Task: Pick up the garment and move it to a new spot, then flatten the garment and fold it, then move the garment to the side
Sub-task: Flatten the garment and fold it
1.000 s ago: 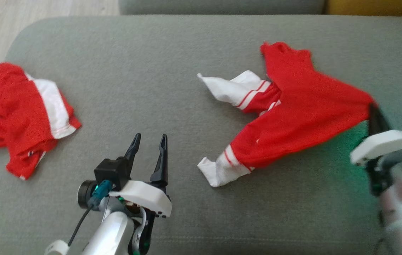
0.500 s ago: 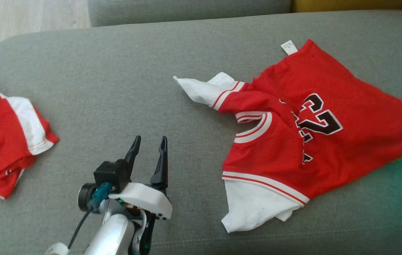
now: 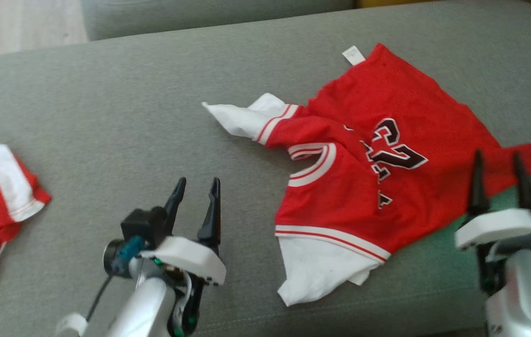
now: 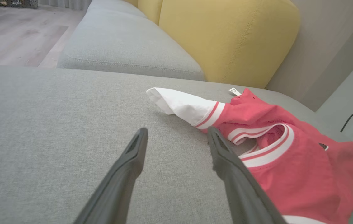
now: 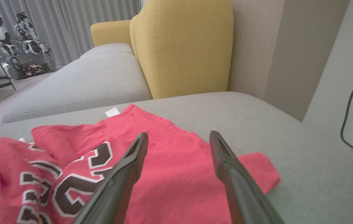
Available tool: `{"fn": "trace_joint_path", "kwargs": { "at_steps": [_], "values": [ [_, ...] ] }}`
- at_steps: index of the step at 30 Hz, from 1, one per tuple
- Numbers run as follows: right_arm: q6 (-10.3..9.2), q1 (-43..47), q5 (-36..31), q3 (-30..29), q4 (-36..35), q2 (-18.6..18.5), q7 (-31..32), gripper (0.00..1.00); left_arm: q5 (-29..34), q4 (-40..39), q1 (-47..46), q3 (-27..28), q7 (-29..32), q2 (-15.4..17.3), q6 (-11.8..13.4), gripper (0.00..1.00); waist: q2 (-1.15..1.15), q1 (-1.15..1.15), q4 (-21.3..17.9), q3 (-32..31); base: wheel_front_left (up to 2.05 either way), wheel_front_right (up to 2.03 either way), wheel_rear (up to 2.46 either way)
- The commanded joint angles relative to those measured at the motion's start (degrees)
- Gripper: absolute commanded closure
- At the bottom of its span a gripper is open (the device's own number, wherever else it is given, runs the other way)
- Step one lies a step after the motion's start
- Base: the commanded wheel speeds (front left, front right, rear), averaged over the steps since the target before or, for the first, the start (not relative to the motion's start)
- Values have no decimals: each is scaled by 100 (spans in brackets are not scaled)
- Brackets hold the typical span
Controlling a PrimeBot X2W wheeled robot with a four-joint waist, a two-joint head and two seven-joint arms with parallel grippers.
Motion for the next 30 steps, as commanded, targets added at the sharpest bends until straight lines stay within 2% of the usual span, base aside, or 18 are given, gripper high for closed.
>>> {"fn": "trace_joint_path", "kwargs": {
  "at_steps": [1, 4, 10, 16, 22, 27, 28, 29, 30],
  "values": [
    [-4, -58, 153, 346, -260, -14, -85, 0, -107, -133, -406, 214, -32, 17, -41, 0, 0, 0, -129, 75, 0, 0, 0],
    [-4, 6, 378, 685, -427, -12, -95, 0, -38, 80, -784, 190, -32, 17, -115, 0, 0, 0, -308, 186, 0, 0, 0],
    [-4, -74, 683, 953, -699, -11, -106, 0, -14, 1021, -1708, -43, -32, 17, -325, 0, 0, 0, -674, 436, 0, 0, 0],
    [-4, -140, 859, 1086, -780, -10, -113, 0, 674, 2000, -2566, -600, -31, 59, -553, 0, 0, 0, -913, 697, 0, 0, 0],
    [-4, -196, 977, 1213, -842, -10, -115, 0, 1110, 2946, -3227, -934, 81, 105, -486, 0, 0, 0, -1044, 896, 0, 0, 0],
    [-4, -235, 1035, 1284, -879, -10, -115, 0, 1300, 3436, -3588, -1104, 135, 122, -479, 0, 0, 0, -1105, 989, 0, 0, 0],
    [-4, -245, 1048, 1299, -886, -10, -115, 0, 1329, 3564, -3660, -1143, 182, 125, -500, 3, 0, 0, -1118, 1008, 0, 0, 0],
    [-4, -258, 1060, 1315, -892, -10, -115, 0, 1352, 3676, -3734, -1176, 217, 129, -524, 100, 0, 0, -1132, 1030, 0, 0, 0],
    [-4, -273, 1075, 1331, -895, -10, -115, 0, 1353, 3775, -3806, -1189, 239, 131, -556, 100, 0, 0, -1145, 1052, 0, 0, 0]
  ]
}}
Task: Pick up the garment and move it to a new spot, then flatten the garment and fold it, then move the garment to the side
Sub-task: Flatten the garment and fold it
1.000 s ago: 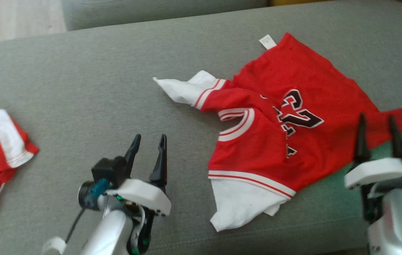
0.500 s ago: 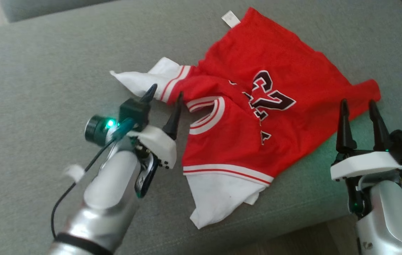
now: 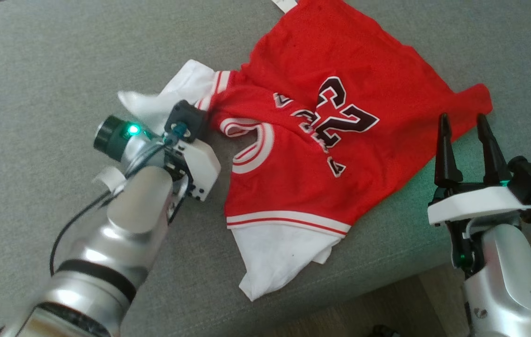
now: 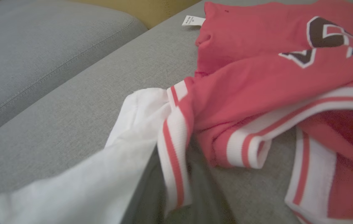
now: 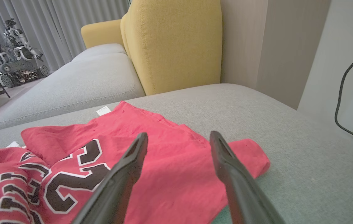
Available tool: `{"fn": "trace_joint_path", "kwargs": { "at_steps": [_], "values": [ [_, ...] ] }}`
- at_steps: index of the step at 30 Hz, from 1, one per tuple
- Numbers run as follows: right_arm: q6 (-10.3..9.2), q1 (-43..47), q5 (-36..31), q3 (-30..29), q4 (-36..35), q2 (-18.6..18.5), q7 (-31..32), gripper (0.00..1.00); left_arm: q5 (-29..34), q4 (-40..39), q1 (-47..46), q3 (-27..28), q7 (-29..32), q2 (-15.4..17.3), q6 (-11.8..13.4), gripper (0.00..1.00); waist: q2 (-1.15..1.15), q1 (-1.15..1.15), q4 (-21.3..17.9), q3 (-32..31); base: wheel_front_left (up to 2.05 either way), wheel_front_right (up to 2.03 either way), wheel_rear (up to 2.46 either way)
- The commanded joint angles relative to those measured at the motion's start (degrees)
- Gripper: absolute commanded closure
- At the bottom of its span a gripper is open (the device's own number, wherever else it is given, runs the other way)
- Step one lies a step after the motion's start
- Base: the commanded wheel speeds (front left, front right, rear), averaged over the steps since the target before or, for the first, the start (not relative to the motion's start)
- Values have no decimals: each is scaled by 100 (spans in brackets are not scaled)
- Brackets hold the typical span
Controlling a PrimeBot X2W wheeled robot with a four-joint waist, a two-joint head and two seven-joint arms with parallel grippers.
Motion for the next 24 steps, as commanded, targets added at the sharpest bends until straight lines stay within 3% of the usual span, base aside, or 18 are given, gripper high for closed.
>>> {"fn": "trace_joint_path", "kwargs": {
  "at_steps": [1, 5, 10, 14, 17, 18, 19, 20, 24],
  "values": [
    [-4, -186, 60, 148, -190, -23, -78, 0, 12, -21, -324, 132, -8, 125, -27, 100, 0, 0, -29, 43, 0, 0, 0],
    [-4, -255, 116, 192, -209, -23, -78, 0, -35, 124, -730, 283, -116, 280, 132, 100, 0, 0, -55, 110, 0, 0, 0],
    [-4, -340, 182, 275, -236, -23, -78, 0, 116, 236, -1544, 337, -189, 738, 251, 100, 0, 0, -67, 162, 0, 0, 0],
    [-4, -435, 262, 428, -243, -23, -78, 0, 326, 470, -2404, 249, -112, 1147, 186, 100, 0, 0, -109, 195, 0, 0, 0],
    [-4, -483, 321, 546, -236, -23, -78, 0, 433, 685, -2676, 123, 15, 1268, 43, 100, 0, 0, -144, 221, 0, 0, 0],
    [-4, -498, 338, 581, -233, -23, -78, 0, 471, 751, -2727, 76, 33, 1285, 21, 72, 0, 0, -153, 233, 0, 0, 0],
    [-4, -513, 352, 602, -230, -23, -78, 0, 484, 809, -2764, 49, 35, 1286, 8, 25, 0, 0, -155, 246, 0, 0, 0],
    [-4, -528, 362, 613, -230, -23, -78, 0, 476, 863, -2787, 45, 33, 1269, 20, 0, 0, 0, -147, 261, 0, 0, 0],
    [-4, -549, 357, 568, -224, -23, -78, 0, 329, 1004, -2741, 128, -52, 1121, 136, 0, 0, 0, -33, 273, 0, 0, 0]
  ]
}}
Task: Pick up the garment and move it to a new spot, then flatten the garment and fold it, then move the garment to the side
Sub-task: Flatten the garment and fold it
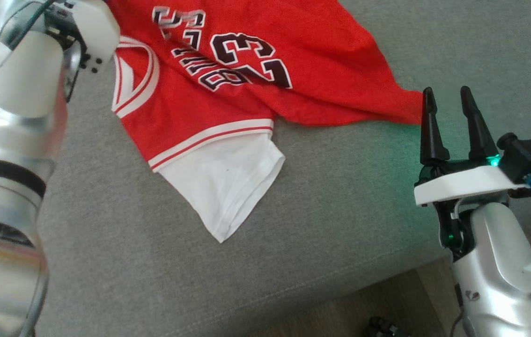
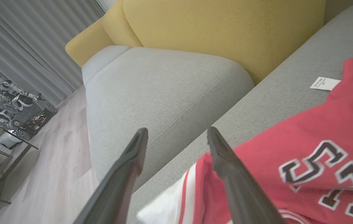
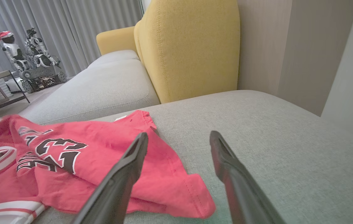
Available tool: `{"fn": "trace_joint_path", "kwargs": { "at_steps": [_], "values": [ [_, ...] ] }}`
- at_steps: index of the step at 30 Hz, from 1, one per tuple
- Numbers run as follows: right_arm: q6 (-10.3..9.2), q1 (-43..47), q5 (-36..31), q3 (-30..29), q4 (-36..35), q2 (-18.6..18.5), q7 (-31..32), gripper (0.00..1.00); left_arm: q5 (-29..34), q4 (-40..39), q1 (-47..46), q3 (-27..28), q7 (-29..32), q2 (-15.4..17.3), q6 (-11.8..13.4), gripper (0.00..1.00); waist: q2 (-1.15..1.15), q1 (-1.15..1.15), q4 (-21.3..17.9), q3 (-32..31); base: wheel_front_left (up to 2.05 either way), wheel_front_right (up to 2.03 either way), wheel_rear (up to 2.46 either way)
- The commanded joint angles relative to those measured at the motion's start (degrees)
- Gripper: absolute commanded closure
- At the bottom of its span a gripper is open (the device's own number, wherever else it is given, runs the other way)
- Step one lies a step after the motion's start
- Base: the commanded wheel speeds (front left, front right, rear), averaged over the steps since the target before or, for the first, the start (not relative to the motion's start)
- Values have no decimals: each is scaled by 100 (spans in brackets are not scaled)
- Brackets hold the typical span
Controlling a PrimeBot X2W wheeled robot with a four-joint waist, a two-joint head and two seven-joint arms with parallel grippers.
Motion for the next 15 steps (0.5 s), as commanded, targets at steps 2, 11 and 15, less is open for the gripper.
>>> {"fn": "trace_joint_path", "kwargs": {
  "at_steps": [2, 11, 15],
  "values": [
    [-4, -131, -35, 50, -158, -20, -61, 0, -148, -78, -128, 192, -147, 78, 59, 0, 0, 0, 140, -43, 0, 0, 0],
    [-4, 104, -411, -445, -48, -20, -61, 0, -1224, -858, 1080, 1094, -307, -377, 176, 0, 0, 0, 872, -531, 0, 0, 0],
    [-4, 363, -555, -736, -18, -20, -61, 0, -1562, -1810, 2164, 1470, -310, -565, 206, 0, 0, 0, 1263, -828, 0, 0, 0]
  ]
}}
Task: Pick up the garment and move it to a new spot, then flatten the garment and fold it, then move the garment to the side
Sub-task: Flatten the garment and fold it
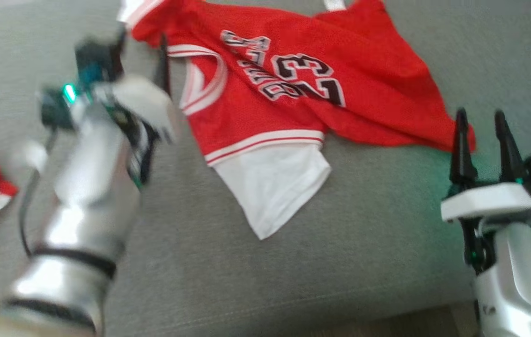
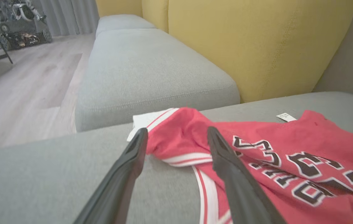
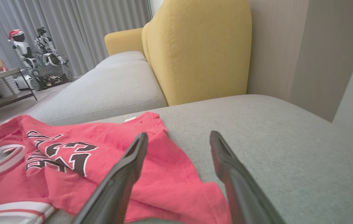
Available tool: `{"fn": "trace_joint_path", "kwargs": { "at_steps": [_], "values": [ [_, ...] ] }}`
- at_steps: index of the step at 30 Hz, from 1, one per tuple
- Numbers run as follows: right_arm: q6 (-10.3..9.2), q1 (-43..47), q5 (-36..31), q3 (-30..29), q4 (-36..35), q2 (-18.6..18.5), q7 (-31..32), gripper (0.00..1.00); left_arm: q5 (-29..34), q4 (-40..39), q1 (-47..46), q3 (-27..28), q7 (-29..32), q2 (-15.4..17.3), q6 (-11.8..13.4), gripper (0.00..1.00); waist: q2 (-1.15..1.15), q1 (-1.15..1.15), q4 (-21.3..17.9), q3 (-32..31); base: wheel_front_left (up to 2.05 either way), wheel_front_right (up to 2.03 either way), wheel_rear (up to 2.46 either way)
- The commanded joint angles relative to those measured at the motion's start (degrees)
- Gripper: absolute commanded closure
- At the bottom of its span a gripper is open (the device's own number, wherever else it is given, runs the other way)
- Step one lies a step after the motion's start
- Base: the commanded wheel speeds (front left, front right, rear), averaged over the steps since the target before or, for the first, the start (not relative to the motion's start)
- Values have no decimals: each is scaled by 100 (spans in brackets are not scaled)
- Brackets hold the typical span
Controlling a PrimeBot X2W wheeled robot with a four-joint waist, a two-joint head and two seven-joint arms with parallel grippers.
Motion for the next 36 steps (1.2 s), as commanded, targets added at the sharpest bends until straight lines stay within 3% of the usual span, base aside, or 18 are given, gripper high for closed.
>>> {"fn": "trace_joint_path", "kwargs": {
  "at_steps": [1, 7, 13, 20, 27, 32, 36],
  "values": [
    [-4, 62, -42, 73, -142, -18, -52, 0, -39, -258, 87, 187, -68, 136, 42, 0, 0, 0, 338, -316, 0, 0, 0],
    [-4, 429, -72, -151, -176, -18, -52, 0, -247, -1544, 1815, 412, -69, -117, -6, 0, 0, 0, 722, -661, 0, 0, 0],
    [-4, 507, -142, -102, -209, -18, -52, 0, -382, -2010, 2736, 256, -69, -232, -65, 0, 0, 0, 834, -712, 0, 0, 0],
    [-4, 419, -144, 4, -213, -18, -52, 0, -574, -2003, 2750, -68, -69, -255, -65, 0, 0, 0, 704, -645, 0, 0, 0],
    [-4, 306, -109, 140, -196, -18, -52, 0, -1229, -1874, 2614, -1025, 231, -257, -145, 0, 0, 0, 414, -522, 0, 0, 0],
    [-4, 202, -67, 223, -195, -18, -52, 0, -1527, -1733, 2492, -1615, 583, -258, -59, 0, 0, 0, 211, -423, 0, 0, 0],
    [-4, 154, -57, 245, -201, -18, -52, 0, -1691, -1574, 2387, -1893, 803, -258, 155, 0, 0, 0, 104, -366, 0, 0, 0]
  ]
}}
